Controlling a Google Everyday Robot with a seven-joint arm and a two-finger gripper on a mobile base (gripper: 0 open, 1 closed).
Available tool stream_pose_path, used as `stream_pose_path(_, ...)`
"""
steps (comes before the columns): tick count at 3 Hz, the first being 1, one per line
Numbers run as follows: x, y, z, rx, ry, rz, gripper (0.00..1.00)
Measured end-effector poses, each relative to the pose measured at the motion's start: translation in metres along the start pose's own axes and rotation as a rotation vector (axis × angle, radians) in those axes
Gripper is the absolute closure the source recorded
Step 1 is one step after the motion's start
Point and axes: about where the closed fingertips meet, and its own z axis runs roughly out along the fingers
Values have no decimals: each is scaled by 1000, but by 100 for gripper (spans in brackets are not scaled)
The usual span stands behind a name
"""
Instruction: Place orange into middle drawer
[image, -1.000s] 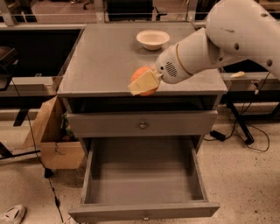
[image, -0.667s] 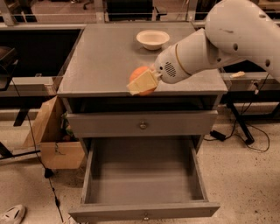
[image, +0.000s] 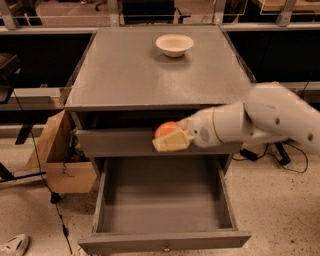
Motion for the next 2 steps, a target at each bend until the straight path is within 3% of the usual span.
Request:
stream_pose_path(1,82,11,12,1,27,98,100)
stream_pose_path(2,104,22,20,-18,61,117,100)
